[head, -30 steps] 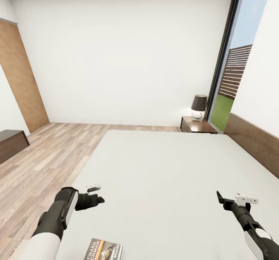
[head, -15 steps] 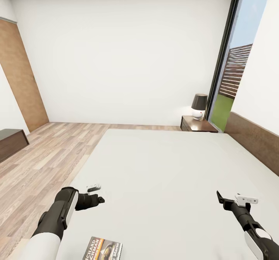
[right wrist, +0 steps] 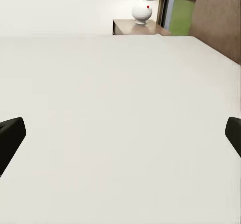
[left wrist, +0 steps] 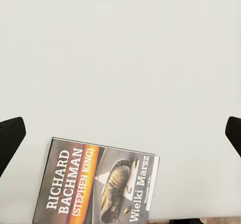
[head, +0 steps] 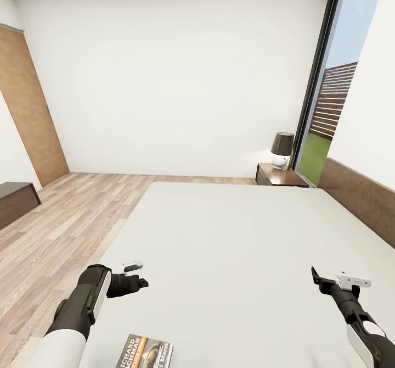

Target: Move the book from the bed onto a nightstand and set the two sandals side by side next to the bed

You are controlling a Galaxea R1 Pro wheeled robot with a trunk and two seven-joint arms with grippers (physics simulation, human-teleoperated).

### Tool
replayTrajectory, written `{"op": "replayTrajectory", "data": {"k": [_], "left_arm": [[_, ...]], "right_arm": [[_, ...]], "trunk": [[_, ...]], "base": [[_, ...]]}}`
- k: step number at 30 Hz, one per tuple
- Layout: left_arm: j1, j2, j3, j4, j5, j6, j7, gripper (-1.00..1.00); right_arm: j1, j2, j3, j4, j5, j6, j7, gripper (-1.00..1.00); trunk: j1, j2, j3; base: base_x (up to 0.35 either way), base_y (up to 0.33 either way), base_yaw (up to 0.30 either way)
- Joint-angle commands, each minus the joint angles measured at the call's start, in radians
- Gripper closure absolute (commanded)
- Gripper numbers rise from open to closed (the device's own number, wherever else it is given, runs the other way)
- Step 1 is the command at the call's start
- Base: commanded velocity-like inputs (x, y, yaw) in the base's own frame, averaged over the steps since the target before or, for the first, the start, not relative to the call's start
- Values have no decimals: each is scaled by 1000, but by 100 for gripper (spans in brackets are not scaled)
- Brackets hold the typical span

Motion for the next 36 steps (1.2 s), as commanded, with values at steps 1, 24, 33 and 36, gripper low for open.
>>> {"op": "replayTrajectory", "data": {"k": [1, 24, 33, 36], "left_arm": [[-1, -1, 2, -1, -10, 3, -10, -100], [-1, -5, -1, 0, -9, 2, -11, -100], [-1, -6, -2, 0, -9, 2, -11, -100], [-1, -6, -3, 0, -9, 2, -11, -100]], "right_arm": [[-1, 0, 1, -6, -11, -17, 9, -100], [1, -9, 0, -27, -21, -169, 626, -100], [1, -74, -79, -29, -240, 224, 635, -100], [1, -111, -140, -42, -513, 396, 673, -100]], "trunk": [[0, -1, -1], [0, -1, -1], [0, -1, -1], [0, -1, -1]], "base": [[0, 0, 0], [0, 0, 0], [0, 0, 0], [0, 0, 0]]}}
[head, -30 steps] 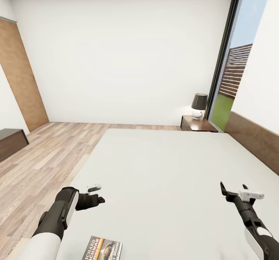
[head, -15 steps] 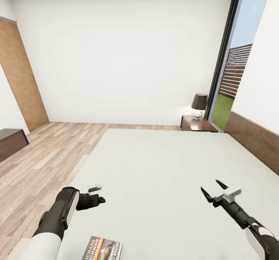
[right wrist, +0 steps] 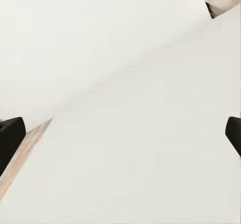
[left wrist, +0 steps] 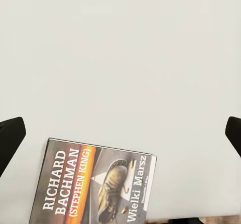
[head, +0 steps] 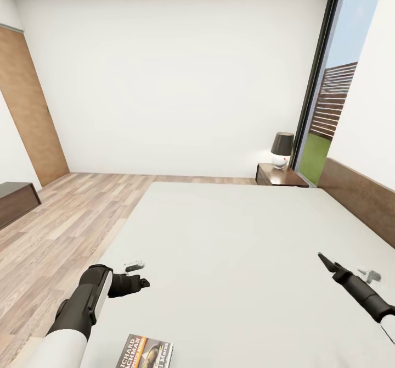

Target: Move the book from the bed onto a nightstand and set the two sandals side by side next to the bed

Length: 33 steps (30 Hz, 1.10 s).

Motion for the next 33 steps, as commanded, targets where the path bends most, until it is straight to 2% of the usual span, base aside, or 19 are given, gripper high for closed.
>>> {"op": "replayTrajectory", "data": {"k": [1, 4, 6, 7, 8, 9, 11, 12, 13, 14, 15, 16, 18, 21, 33], "left_arm": [[-1, -1, 4, -1, -10, 4, -9, -100], [-1, -1, 4, -1, -10, 4, -10, -100], [-1, -1, 4, -1, -10, 4, -10, -100], [-1, -1, 4, -1, -10, 3, -11, -100], [-1, -1, 4, -1, -10, 3, -11, -100], [-1, -1, 4, -1, -10, 3, -11, -100], [-1, -2, 4, -1, -10, 2, -11, -100], [-1, -2, 4, -1, -10, 2, -12, -100], [-1, -3, 4, -1, -10, 2, -12, -100], [-1, -6, 4, -1, -10, 2, -12, -100], [-1, -7, 4, -1, -10, 2, -12, -100], [-1, -10, 4, -1, -10, 2, -12, -100], [-1, -11, 4, -1, -10, 2, -12, -100], [-1, -12, 4, -1, -10, 2, -12, -100], [-1, -15, 4, -1, -10, 2, -13, -100]], "right_arm": [[-1, -2, 0, -1, -18, 7, 21, -100], [-1, -5, 0, -18, -48, 29, 129, -100], [-1, -6, 7, -38, -46, 35, 200, -100], [-1, -6, 19, -57, -29, 42, 245, -100], [-1, -5, 38, -81, 3, 57, 286, -100], [-2, -5, 68, -117, 54, 82, 333, -100], [-2, -5, 98, -154, 106, 107, 378, -100], [-2, -5, 129, -193, 161, 129, 427, -100], [-2, -5, 141, -211, 189, 139, 449, -100], [-1, -5, 159, -239, 241, 152, 488, -100], [-1, -5, 166, -249, 263, 157, 503, -100], [-1, -5, 181, -274, 324, 168, 537, -100], [-1, -6, 187, -284, 352, 173, 555, -100], [-1, -6, 191, -287, 364, 175, 562, -100], [-1, -5, 196, -288, 373, 176, 565, -100]], "trunk": [[0, -1, -1], [0, -1, -1], [0, -1, -1], [0, -1, -1], [0, -1, -1], [0, -1, -1], [0, -1, -1], [0, -1, -1], [0, -1, -1], [0, -1, -1], [0, -1, -1], [0, -1, -1], [0, -1, -1], [0, -1, -1], [46, -85, -39]], "base": [[0, 0, 0], [0, 0, 0], [0, 0, 0], [0, 0, 0], [0, 0, 0], [0, 0, 0], [0, 0, 0], [0, 0, 0], [0, 0, 0], [0, 0, 0], [0, 0, 0], [0, 0, 0], [0, 0, 0], [0, 0, 0], [0, 0, 0]]}}
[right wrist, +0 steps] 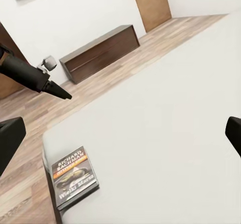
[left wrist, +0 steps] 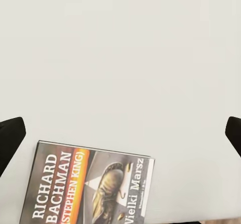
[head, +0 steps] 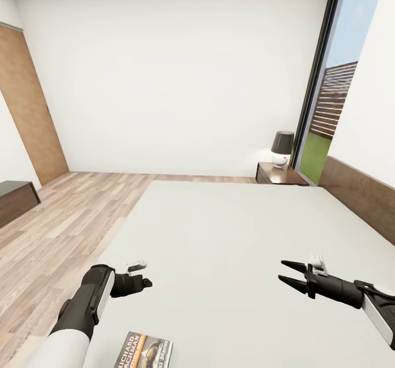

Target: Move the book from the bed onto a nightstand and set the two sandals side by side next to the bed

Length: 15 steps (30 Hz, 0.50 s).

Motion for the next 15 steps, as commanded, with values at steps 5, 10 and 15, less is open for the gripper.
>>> {"op": "replayTrajectory", "data": {"k": [5, 10, 15], "left_arm": [[-1, -1, 4, -1, -10, 4, -9, -100], [-1, 0, 4, -1, -11, 4, -9, -100], [-1, 0, 4, -1, -12, 4, -9, -100]], "right_arm": [[-1, 0, 2, 0, -4, 11, 2, -100], [-1, 0, 2, 0, -4, 11, 2, -100], [-1, 0, 2, 0, -3, 9, 2, -100]], "trunk": [[19, -36, -17], [38, -71, -33], [58, -106, -48]], "base": [[0, 0, 0], [0, 0, 0], [0, 0, 0]]}}
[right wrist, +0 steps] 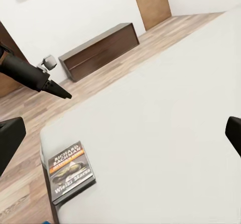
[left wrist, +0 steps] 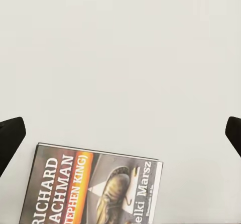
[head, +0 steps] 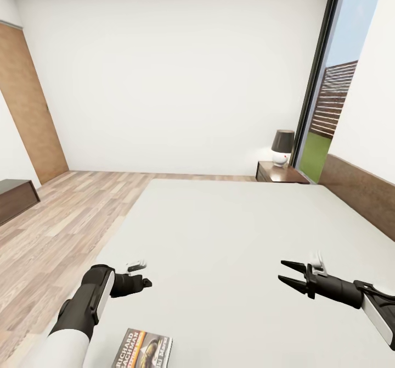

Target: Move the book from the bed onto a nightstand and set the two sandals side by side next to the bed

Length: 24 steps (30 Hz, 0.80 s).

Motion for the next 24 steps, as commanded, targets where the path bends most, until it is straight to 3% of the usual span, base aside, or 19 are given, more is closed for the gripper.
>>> {"op": "replayTrajectory", "data": {"k": [1, 5, 24], "left_arm": [[-1, -1, 4, -1, -10, 4, -9, -100], [-1, -1, 4, -1, -11, 4, -9, -100], [-1, -1, 4, -1, -11, 4, -9, -100]], "right_arm": [[-1, 0, 0, 0, -5, 10, 3, -100], [-1, 0, 1, 0, -5, 8, 3, -100], [-1, 0, 2, 0, -3, 3, 1, -100]], "trunk": [[4, -8, -4], [4, -8, -4], [77, -141, -64]], "base": [[0, 0, 0], [0, 0, 0], [0, 0, 0]]}}
